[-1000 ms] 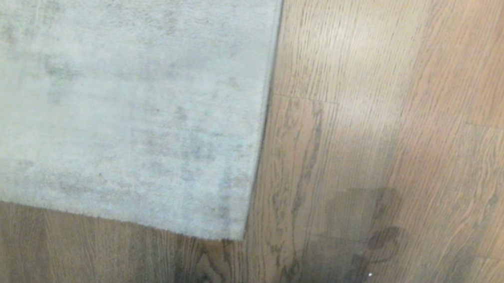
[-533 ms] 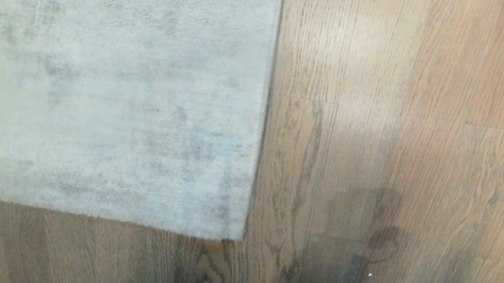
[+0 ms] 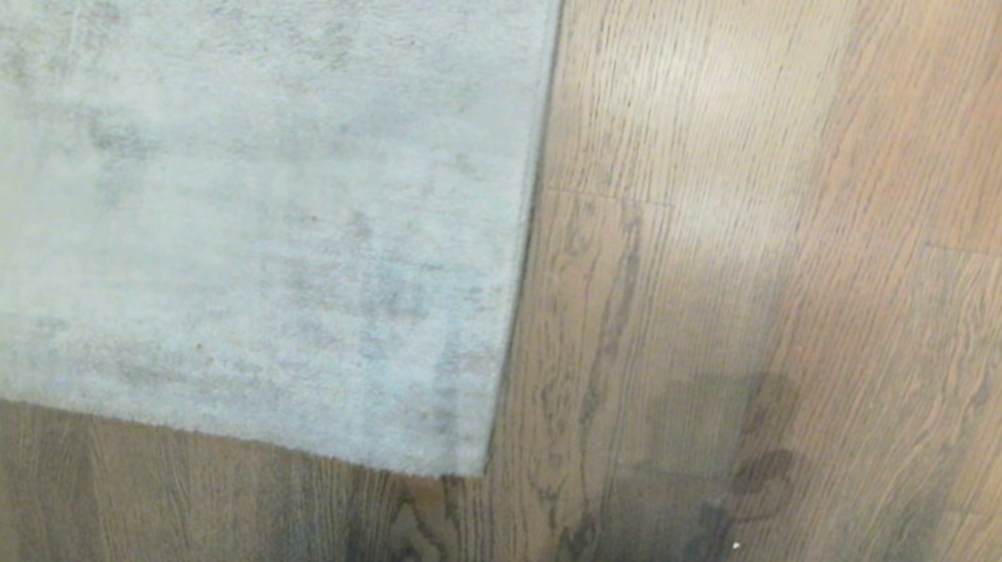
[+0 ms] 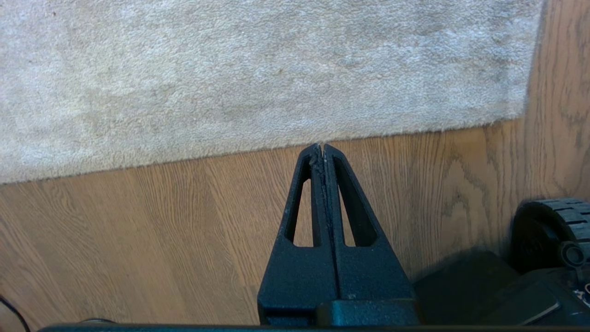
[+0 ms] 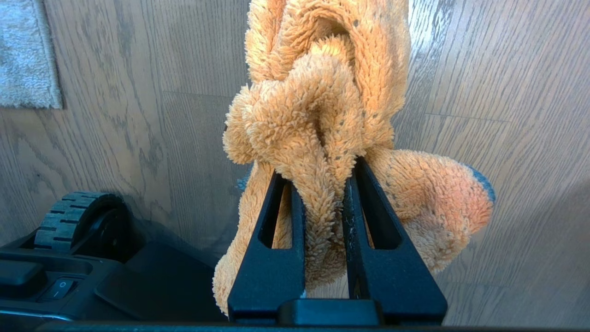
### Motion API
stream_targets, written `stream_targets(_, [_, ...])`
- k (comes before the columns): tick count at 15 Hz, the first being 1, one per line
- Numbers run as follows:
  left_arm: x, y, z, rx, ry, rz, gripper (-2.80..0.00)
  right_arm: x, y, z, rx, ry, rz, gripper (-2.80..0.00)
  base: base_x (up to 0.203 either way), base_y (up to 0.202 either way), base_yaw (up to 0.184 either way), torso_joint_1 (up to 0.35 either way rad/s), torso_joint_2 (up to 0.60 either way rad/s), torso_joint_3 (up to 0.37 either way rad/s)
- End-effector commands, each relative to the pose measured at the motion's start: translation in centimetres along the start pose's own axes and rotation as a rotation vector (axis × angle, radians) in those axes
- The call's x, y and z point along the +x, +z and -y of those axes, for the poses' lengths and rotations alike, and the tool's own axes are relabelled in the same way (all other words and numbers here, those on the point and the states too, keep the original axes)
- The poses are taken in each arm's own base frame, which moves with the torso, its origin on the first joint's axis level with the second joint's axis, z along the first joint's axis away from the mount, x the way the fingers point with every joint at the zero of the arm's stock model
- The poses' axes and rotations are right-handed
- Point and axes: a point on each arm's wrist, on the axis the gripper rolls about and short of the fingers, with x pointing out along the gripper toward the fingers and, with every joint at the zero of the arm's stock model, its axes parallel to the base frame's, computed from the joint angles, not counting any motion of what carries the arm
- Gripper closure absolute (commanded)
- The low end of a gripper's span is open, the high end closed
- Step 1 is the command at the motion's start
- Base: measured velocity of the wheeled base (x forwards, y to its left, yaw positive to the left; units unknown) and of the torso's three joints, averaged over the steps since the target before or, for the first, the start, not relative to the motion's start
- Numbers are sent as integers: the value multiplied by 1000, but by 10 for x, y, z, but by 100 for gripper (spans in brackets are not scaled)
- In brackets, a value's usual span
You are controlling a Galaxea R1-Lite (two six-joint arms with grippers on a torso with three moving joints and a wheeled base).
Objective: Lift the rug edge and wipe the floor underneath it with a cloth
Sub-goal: Put down the rag
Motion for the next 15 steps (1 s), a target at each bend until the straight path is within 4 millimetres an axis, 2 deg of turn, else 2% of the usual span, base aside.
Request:
stream_targets(1, [0,0,0,-1,1,0,0,0,0,0,-1,2,-1,0,0,0,0,0,0,0])
stream_targets(15, [0,0,0,-2,1,-1,0,0,0,0,-1,3,0,0,0,0,0,0,0,0])
